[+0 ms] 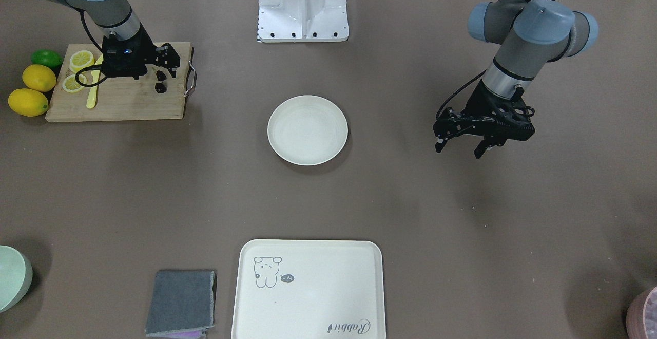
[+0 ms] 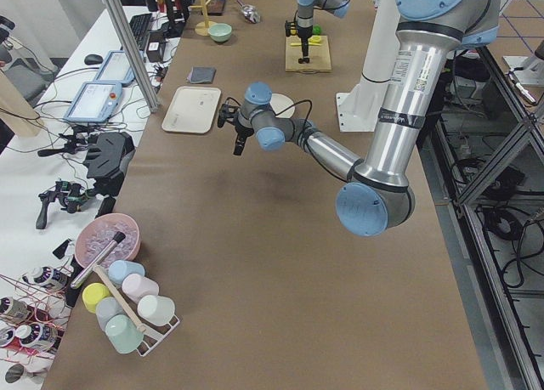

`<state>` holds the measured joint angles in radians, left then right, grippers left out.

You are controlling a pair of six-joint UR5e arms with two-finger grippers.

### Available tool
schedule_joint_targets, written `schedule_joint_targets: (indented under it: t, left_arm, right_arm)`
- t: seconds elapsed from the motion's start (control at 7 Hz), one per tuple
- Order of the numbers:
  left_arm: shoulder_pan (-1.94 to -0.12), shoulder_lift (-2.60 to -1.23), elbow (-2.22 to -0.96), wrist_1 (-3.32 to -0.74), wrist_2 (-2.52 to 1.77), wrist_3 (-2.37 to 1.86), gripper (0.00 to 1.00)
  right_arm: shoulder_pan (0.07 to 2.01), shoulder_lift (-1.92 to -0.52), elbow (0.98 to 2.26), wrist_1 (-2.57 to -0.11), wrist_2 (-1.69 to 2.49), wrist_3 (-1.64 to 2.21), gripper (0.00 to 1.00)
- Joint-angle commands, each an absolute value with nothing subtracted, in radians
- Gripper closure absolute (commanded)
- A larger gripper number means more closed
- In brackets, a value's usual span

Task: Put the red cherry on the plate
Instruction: 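Lower the right gripper onto the dark cherries and grasp them by the stems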

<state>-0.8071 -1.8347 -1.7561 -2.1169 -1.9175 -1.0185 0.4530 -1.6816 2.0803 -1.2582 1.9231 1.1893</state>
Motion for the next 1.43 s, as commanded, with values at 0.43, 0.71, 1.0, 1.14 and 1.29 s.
schedule_joint_targets:
  t: [0.43, 0.71, 1.0, 1.14, 1.29]
  left_arm:
    - [-0.807, -1.835, -1.756, -2.118, -1.917, -1.02, 0.02]
    - [-0.807, -1.841, -1.756, -2.117, -1.917, -1.026, 0.02]
    - [-0.807, -1.839, -1.756, -2.117, -1.917, -1.026, 0.02]
    - [-0.807, -1.839, -1.756, -2.117, -1.917, -1.028, 0.02]
    - [-0.808, -1.833, -1.756, -2.118, -1.916, -1.022, 0.02]
  right_arm:
    - [0.46, -1.709, 2.123, -1.261, 1.925, 1.192, 1.0]
    - [0.474, -1.721, 2.126, -1.261, 1.917, 1.192, 1.0]
    - [0.526, -1.706, 2.154, -1.266, 1.933, 1.19, 1.0]
    - [0.558, -1.663, 2.155, -1.269, 1.953, 1.189, 1.0]
    - [0.581, -1.584, 2.137, -1.275, 1.983, 1.19, 1.0]
